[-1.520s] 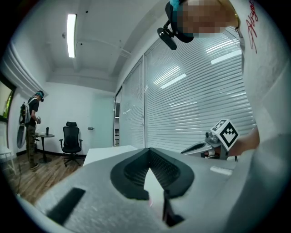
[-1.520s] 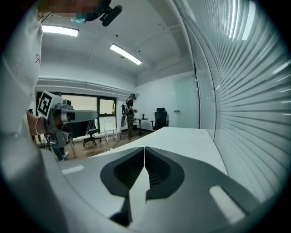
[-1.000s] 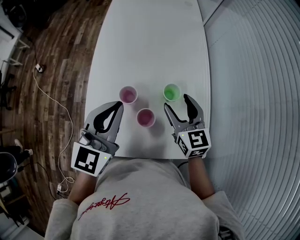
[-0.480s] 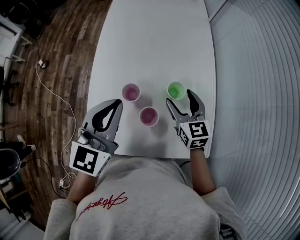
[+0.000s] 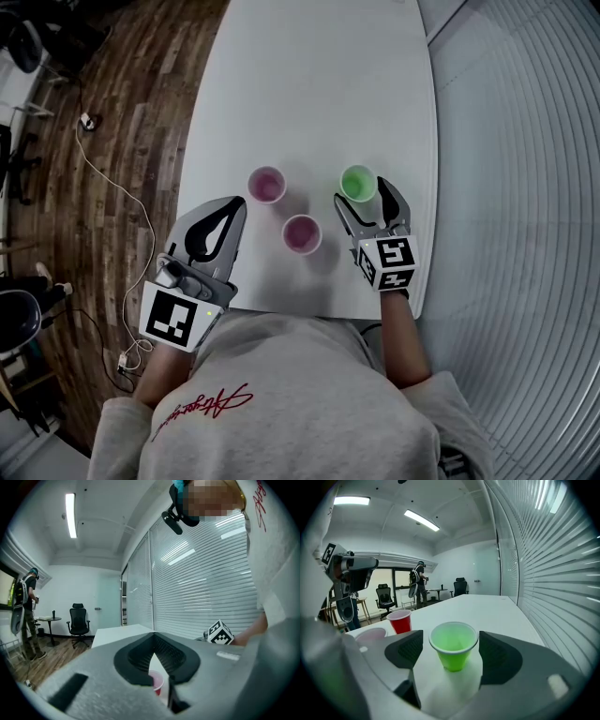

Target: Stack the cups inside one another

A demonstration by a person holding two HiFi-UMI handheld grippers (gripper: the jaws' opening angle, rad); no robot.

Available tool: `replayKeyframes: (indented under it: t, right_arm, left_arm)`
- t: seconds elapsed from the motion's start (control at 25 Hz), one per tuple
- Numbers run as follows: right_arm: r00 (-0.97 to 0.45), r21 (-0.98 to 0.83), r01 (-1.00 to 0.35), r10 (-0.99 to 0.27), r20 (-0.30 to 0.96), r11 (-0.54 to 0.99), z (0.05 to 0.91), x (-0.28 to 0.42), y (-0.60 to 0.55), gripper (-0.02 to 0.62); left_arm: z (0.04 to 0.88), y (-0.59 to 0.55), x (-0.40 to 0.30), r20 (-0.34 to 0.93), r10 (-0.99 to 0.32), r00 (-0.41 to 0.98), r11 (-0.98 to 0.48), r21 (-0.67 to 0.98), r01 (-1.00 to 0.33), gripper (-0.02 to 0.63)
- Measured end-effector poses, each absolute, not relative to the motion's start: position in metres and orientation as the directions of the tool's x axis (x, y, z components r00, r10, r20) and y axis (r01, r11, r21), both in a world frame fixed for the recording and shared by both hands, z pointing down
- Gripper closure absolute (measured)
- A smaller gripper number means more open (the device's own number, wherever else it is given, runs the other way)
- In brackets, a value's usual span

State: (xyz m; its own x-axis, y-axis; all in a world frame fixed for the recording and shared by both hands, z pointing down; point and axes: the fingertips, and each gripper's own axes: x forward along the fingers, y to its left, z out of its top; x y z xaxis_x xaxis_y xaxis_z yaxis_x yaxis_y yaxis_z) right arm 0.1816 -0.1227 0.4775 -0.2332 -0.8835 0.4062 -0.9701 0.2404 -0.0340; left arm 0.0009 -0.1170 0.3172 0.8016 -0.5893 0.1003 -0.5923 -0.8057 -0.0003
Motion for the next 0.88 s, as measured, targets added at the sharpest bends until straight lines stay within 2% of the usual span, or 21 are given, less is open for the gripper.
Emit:
replayKeyframes:
  t: [0.44,0.88]
  right_arm:
    - [-0.238,-0.037,-0.969,-0.882,0.407,0.245,0.497,0.187,-0.13,0.255]
    - [-0.26,-0.03,-0.962,-0.878,0.403,0.271,0.49,0.181,-0.128,0.25]
  left_arm:
    - [0.339,-0.118,-0.006,0.14,-0.601,0.787,-0.797,-0.028,-0.604,0.612]
    - [0.329,-0.118,-0.004,0.123,-0.613,0.78,-0.788,-0.023,-0.615,0.612]
